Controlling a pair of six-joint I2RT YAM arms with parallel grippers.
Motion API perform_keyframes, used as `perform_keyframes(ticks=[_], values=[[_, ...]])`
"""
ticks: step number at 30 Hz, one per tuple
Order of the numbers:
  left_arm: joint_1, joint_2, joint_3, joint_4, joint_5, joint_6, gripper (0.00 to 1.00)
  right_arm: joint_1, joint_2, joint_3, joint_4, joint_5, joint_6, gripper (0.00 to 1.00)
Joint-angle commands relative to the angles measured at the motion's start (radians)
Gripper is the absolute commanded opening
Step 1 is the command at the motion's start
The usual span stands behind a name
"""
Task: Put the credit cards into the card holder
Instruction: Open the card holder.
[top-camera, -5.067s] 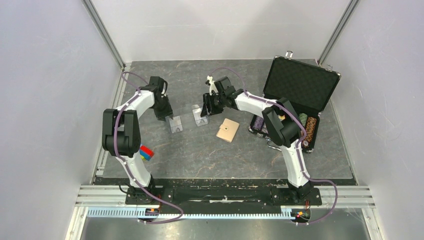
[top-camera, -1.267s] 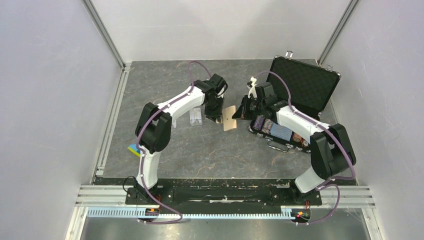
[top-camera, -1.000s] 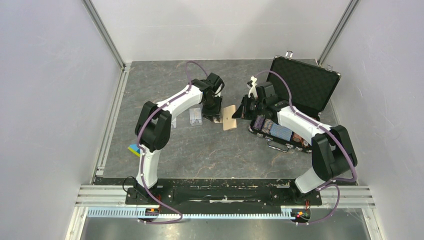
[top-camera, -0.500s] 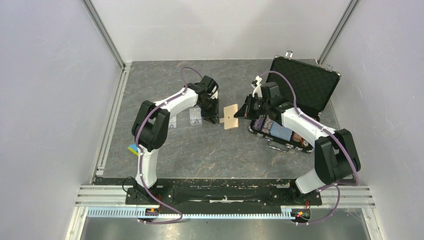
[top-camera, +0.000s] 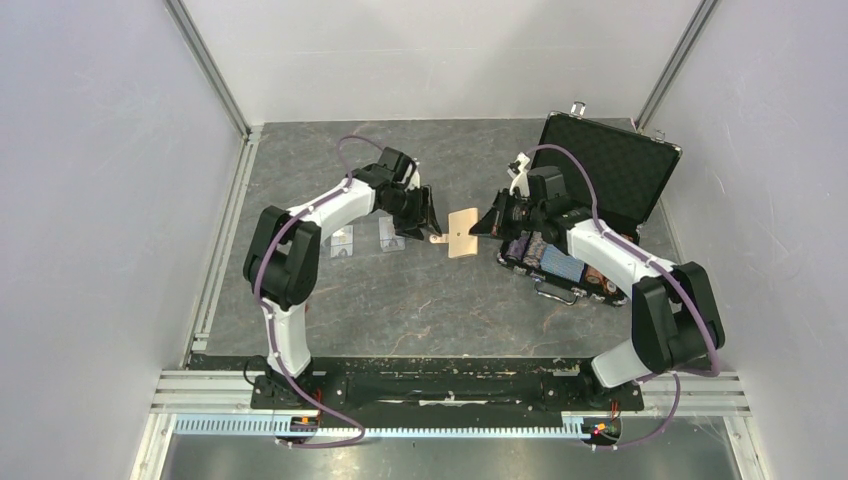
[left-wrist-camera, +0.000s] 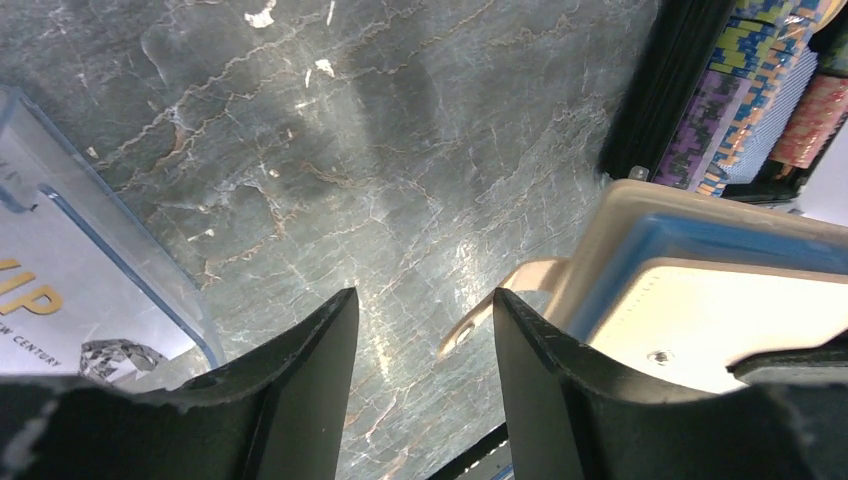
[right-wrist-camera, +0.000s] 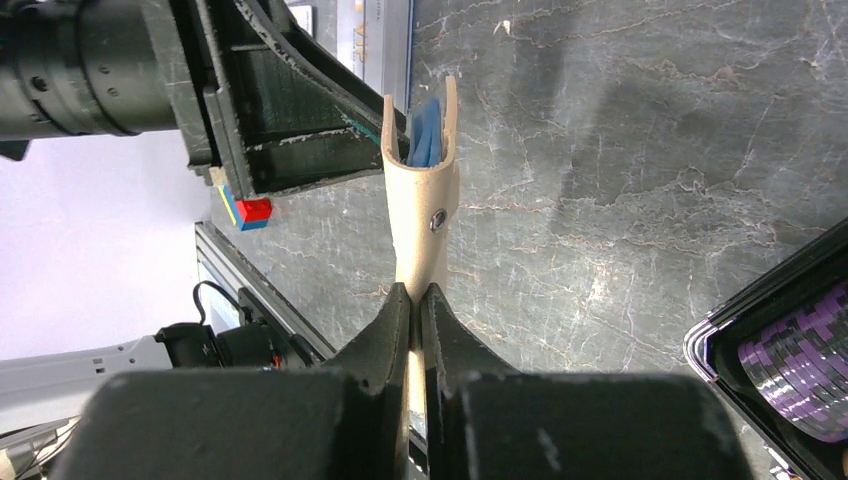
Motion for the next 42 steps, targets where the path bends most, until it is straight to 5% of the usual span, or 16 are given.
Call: perform_keyframes(ticks=[1,14,17,21,28,36,42], values=[[0.037,-0.049,-0.048,0.136,0.129,-0.071,0.57,-0.011,-0.052,-0.009,0.06,-0.037,0.019,0.0],[0.042,-0.027,-0.086,0.243,0.272,-0.107,0.47,-0.027,-0.053,-0.028,0.128,-0.068,0.089,0.0],[0.043,-0.027,-0.081,0.244,0.276,-0.107,0.37,-0.027,-0.053,-0.031,0.128,-0.066,0.093,0.0],[0.043,-0.032,-0.071,0.236,0.283,-0.094,0.04,-0.028,-0.056,-0.042,0.128,-0.049,0.097,0.0],[0.043,-0.067,-0.017,0.172,0.277,-0.034,0.02,-0.028,-0.058,-0.055,0.165,-0.051,0.094,0.0],[0.04,-0.089,0.171,-0.134,0.178,0.25,0.02,-0.038,-0.146,-0.029,0.089,0.04,-0.104,0.68],[0.017,-0.134,0.28,-0.32,0.17,0.518,0.02,-0.038,-0.148,0.047,0.056,-0.037,-0.295,0.86]])
